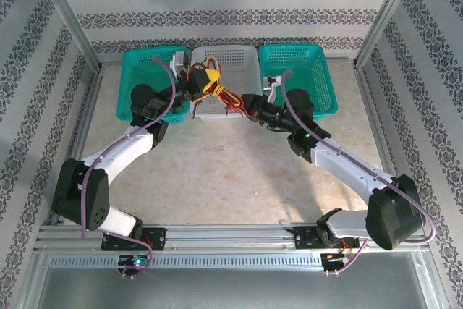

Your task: Untangle the cables

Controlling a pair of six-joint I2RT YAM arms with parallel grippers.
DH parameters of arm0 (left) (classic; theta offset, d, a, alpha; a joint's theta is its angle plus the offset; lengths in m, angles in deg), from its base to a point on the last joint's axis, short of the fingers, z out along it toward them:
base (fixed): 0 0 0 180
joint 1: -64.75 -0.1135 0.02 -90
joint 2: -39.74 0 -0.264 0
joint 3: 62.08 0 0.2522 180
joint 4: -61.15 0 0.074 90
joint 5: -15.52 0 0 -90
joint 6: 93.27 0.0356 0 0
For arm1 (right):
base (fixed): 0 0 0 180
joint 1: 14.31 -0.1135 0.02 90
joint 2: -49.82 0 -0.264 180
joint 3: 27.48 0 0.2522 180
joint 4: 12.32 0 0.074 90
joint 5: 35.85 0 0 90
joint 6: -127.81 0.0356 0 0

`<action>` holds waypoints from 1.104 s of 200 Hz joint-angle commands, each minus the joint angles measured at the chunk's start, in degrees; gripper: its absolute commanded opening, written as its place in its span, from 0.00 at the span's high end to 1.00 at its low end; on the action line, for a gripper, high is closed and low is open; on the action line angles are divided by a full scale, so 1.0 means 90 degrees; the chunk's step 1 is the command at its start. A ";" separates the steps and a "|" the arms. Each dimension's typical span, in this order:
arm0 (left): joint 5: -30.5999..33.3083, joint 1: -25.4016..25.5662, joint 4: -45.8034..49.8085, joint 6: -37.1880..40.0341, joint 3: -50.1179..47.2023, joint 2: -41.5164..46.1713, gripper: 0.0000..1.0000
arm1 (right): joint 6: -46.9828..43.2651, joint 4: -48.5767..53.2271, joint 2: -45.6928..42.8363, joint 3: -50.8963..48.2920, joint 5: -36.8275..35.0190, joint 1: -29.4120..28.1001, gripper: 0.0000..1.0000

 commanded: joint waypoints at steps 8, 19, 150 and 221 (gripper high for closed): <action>0.1799 -0.0099 -0.2109 -0.0268 0.0456 -0.0234 1.00 | 0.0467 -0.1125 -0.0204 -0.0992 -0.1198 -0.0564 1.00; 0.2212 -0.0101 -0.2207 -0.0082 0.0369 -0.0393 1.00 | 0.0556 -0.1373 -0.0342 -0.1330 -0.1469 -0.0770 1.00; 0.2251 -0.0020 0.2363 0.3553 -0.1840 0.1294 1.00 | -0.1794 0.2696 -0.1491 0.1577 -0.2262 -0.1297 1.00; 0.0216 0.0005 0.0857 0.2476 -0.1713 0.1360 1.00 | -0.2220 0.4243 0.0682 0.3866 -0.0978 0.0898 1.00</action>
